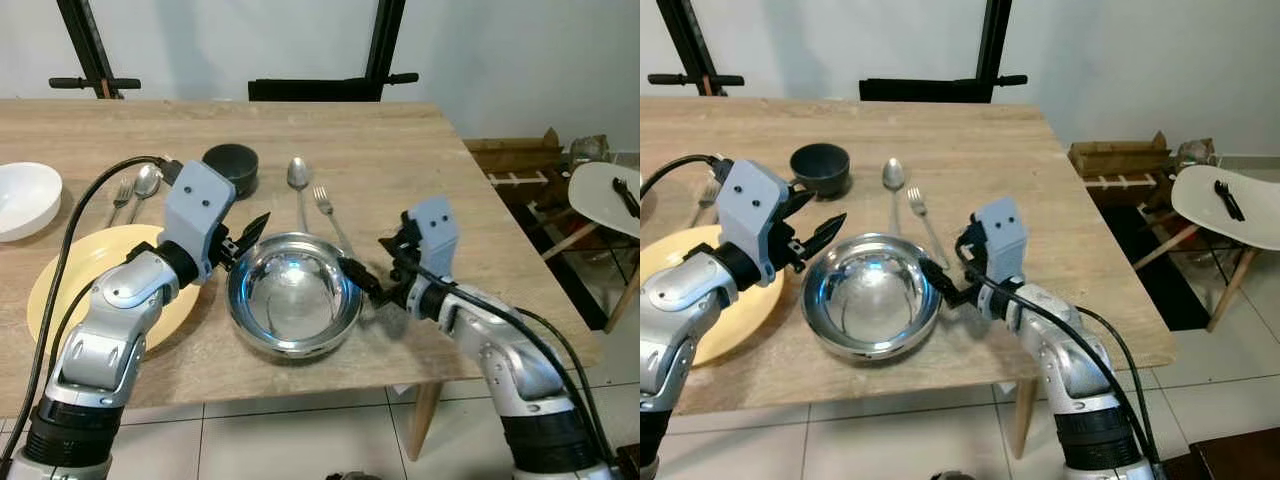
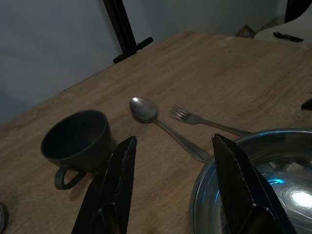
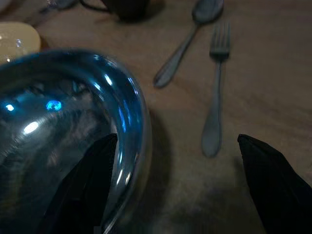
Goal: Setting the table
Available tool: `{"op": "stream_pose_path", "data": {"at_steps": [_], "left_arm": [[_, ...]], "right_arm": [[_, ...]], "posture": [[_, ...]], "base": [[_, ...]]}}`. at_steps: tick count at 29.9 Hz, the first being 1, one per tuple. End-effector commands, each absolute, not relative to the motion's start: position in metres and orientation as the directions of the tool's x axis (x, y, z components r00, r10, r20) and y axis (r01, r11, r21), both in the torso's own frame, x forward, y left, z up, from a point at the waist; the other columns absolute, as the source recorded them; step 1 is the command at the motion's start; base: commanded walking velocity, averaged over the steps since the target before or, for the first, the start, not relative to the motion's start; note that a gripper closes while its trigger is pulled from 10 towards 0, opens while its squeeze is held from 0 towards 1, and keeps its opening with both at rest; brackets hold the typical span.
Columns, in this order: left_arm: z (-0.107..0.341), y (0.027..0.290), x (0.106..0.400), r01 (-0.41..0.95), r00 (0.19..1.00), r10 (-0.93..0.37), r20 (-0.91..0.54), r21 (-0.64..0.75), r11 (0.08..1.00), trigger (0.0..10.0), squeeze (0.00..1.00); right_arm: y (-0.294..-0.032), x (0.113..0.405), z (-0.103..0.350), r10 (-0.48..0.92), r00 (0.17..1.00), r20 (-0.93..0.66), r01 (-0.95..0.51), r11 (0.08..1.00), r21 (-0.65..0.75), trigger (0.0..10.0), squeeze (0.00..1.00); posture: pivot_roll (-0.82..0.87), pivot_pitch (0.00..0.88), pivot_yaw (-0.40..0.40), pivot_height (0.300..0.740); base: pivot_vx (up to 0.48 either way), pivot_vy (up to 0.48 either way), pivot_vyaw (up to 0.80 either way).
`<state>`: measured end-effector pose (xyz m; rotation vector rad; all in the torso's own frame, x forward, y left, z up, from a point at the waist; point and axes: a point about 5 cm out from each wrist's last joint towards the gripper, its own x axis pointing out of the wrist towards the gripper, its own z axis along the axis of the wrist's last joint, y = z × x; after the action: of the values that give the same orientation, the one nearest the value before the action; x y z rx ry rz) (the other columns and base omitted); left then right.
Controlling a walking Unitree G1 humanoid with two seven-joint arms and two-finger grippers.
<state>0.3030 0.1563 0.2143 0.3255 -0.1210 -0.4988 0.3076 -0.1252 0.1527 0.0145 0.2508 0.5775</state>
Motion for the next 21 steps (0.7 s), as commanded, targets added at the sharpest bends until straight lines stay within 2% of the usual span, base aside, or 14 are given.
{"op": "stream_pose_path", "data": {"at_steps": [1,6,10,11,12,13,21], "left_arm": [[0.21,0.155,0.303,0.456,0.871,-0.492,0.02,0.342,0.821,10.0,0.0],[0.211,0.155,0.303,0.454,0.871,-0.491,0.021,0.344,0.822,10.0,0.0],[0.21,0.156,0.303,0.454,0.871,-0.49,0.02,0.347,0.821,10.0,0.0],[0.21,0.156,0.303,0.454,0.871,-0.491,0.02,0.347,0.821,10.0,0.0],[0.21,0.156,0.303,0.455,0.871,-0.491,0.02,0.347,0.82,10.0,0.0],[0.21,0.156,0.303,0.455,0.871,-0.492,0.02,0.347,0.82,10.0,0.0],[0.21,0.155,0.303,0.458,0.869,-0.494,0.017,0.349,0.818,10.0,0.0]], "right_arm": [[-0.124,0.308,0.147,0.531,0.805,-0.264,-0.528,0.845,0.089,10.0,0.0],[-0.118,0.302,0.129,0.545,0.77,-0.332,-0.547,0.832,0.095,10.0,0.0],[-0.109,0.293,0.119,0.594,0.729,-0.341,-0.568,0.803,0.184,10.0,0.0],[-0.107,0.292,0.117,0.606,0.721,-0.336,-0.566,0.795,0.217,4.1,0.0],[-0.106,0.291,0.117,0.612,0.717,-0.334,-0.565,0.791,0.236,3.3,0.0],[-0.105,0.29,0.115,0.616,0.714,-0.333,-0.562,0.788,0.251,0.0,0.0],[-0.104,0.289,0.113,0.617,0.731,-0.29,-0.525,0.781,0.339,0.0,0.0]], "posture": [[-0.06,0.004,0.002,0.74],[-0.05,0.0,0.001,0.74],[-0.05,0.0,0.002,0.74],[-0.05,0.0,0.004,0.74],[-0.05,0.0,0.004,0.74],[-0.05,0.0,0.007,0.74],[-0.05,0.0,0.01,0.74]], "base": [[0.0,0.0,0.0],[0.0,0.0,0.0],[0.0,0.0,0.0],[0.0,0.0,0.0],[0.0,0.0,0.0],[0.0,0.0,0.0],[0.0,0.0,0.0]]}}
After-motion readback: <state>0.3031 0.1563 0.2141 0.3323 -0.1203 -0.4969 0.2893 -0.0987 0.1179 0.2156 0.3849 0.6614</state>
